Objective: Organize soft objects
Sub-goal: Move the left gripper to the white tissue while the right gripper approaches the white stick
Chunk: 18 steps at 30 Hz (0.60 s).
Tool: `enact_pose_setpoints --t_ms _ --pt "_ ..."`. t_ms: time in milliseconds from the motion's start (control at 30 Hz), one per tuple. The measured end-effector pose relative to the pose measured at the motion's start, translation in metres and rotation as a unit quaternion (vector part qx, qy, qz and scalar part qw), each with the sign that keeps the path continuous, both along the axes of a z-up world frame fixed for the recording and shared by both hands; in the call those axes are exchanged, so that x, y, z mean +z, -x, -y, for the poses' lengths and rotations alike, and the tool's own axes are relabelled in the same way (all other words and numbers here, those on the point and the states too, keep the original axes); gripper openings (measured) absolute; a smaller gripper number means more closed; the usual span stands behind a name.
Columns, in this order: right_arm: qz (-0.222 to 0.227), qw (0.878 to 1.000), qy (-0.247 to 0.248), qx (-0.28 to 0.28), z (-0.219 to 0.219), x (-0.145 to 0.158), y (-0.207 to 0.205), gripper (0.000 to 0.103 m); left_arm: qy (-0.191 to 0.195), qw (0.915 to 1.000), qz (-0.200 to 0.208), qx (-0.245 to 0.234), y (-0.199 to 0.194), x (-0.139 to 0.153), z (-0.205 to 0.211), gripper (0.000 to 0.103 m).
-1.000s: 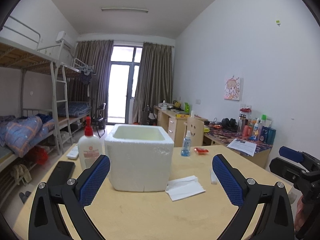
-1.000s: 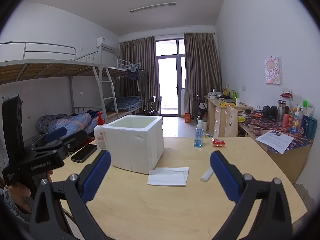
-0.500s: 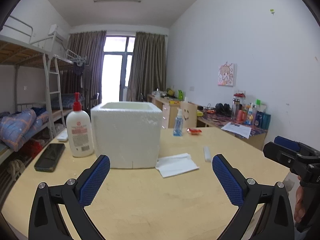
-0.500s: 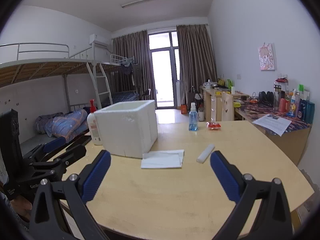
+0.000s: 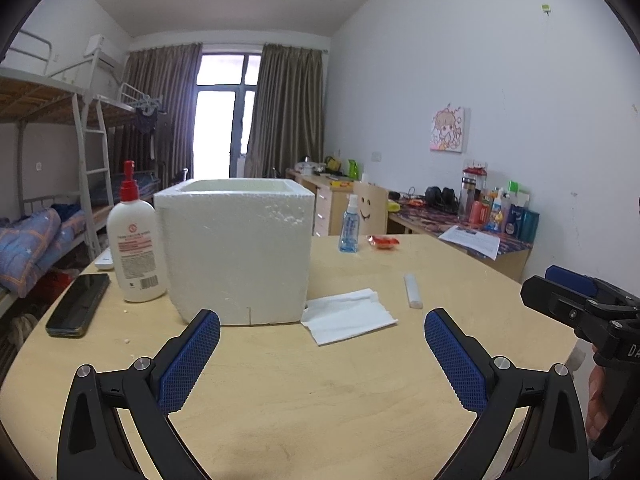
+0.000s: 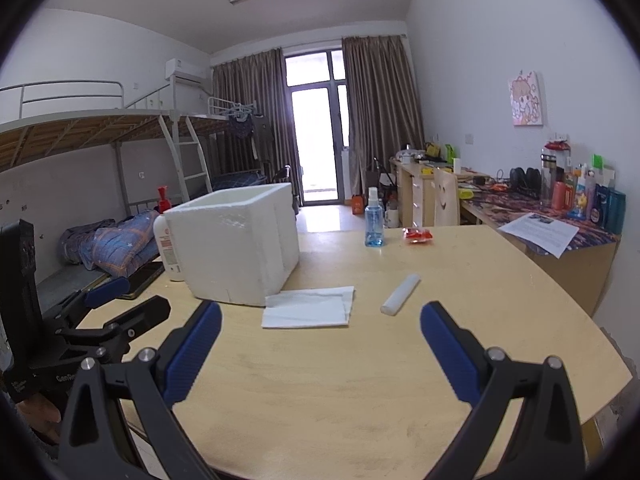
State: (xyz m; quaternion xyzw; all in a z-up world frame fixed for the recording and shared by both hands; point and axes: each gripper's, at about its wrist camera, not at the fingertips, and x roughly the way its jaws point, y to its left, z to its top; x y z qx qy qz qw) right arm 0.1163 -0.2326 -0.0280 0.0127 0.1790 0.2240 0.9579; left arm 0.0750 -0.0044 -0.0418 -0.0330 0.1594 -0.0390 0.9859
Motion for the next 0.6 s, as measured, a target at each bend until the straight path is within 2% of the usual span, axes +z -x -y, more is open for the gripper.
enact_pose_setpoints --t_ms 333,600 --pt "-0.026 1.0 0.002 -0.017 0.009 -0.009 -0.028 0.101 -0.004 0.9992 -0.032 -0.024 -0.032 -0.004 0.012 0.102" --pt "-0.052 0.998 0.006 -0.026 0.015 -0.018 -0.052 0.101 -0.005 0.9965 -0.076 -0.035 -0.063 -0.01 0.017 0.102"
